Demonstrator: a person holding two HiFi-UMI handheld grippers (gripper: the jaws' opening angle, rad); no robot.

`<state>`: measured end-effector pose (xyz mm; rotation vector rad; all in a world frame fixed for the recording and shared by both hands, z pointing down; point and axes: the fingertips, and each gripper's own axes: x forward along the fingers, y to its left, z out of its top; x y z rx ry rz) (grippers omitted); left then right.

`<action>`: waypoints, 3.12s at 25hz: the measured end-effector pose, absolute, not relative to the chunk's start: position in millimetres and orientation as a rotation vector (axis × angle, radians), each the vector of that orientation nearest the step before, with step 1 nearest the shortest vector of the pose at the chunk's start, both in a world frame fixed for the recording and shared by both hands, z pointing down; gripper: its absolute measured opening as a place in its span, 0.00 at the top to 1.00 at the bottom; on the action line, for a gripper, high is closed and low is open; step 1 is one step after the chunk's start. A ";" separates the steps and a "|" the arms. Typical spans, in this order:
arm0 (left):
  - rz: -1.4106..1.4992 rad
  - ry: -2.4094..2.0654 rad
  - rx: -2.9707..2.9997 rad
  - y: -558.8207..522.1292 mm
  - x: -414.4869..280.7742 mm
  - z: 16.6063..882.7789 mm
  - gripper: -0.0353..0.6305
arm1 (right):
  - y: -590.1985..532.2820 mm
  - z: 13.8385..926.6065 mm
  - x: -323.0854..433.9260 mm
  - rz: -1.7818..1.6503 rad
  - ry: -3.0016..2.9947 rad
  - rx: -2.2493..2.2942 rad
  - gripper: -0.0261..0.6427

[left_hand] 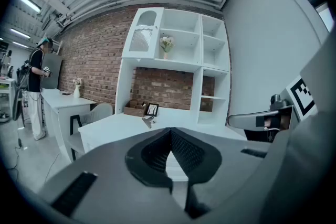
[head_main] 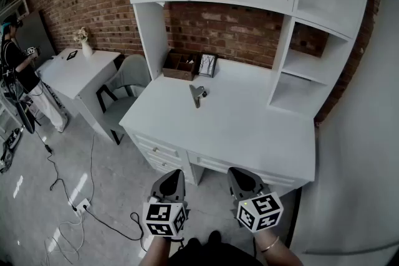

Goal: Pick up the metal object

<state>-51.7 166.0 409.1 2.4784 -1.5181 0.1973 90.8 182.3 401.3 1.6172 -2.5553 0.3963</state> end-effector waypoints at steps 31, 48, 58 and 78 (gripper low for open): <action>0.208 -1.618 2.419 139.0 -45.7 411.9 0.94 | 144.3 399.0 100.2 0.443 -2.660 1.480 0.81; 0.224 -1.569 2.399 28.7 -57.1 435.8 0.93 | 34.3 423.7 101.5 0.594 -2.603 1.541 0.60; 0.232 -1.523 2.387 -67.8 -84.5 448.5 0.93 | -68.4 440.3 79.9 0.688 -2.535 1.580 0.57; 0.244 -1.448 2.370 -179.6 -121.8 469.1 0.94 | -196.8 466.4 59.5 0.844 -2.451 1.610 0.57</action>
